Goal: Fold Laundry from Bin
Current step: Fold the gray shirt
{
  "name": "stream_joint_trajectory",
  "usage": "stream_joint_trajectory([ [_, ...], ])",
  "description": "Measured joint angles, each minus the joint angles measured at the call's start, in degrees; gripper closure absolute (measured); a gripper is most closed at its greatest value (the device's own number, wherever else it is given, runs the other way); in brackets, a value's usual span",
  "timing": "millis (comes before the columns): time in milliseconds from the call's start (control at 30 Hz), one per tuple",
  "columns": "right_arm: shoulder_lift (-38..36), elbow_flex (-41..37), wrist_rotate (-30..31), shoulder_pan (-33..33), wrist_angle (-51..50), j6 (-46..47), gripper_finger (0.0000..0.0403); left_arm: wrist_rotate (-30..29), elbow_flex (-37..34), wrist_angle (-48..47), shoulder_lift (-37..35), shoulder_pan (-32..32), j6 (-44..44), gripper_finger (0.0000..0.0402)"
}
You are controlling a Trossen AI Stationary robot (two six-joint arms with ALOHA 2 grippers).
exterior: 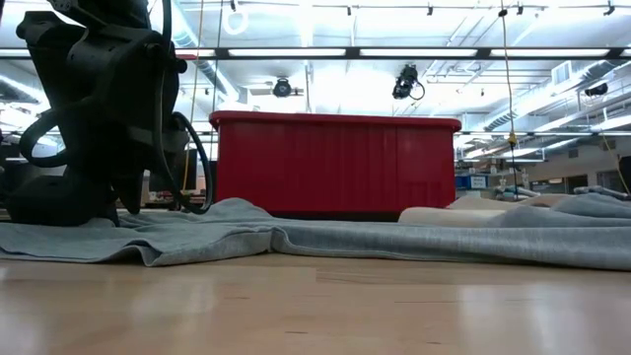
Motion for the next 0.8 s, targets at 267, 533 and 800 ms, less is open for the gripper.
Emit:
stream_joint_trajectory([
  [267, -1.85, -3.42, 18.37, -5.69, -0.4, -1.21, 0.0241, 0.18, 0.0, -0.73, 0.0, 0.07, -1.18, 0.0171],
  [533, -13.5, -17.39, 26.23, -16.62, 11.81, -8.65, 0.0253, 0.65, 0.0, -11.93, 0.0, -0.05, -5.97, 0.0171],
  [800, -29.35, -28.81, 28.4, -26.3, 23.81, -13.94, 0.0232, 0.87, 0.0, -21.68, 0.0, -0.04, -9.46, 0.0171],
])
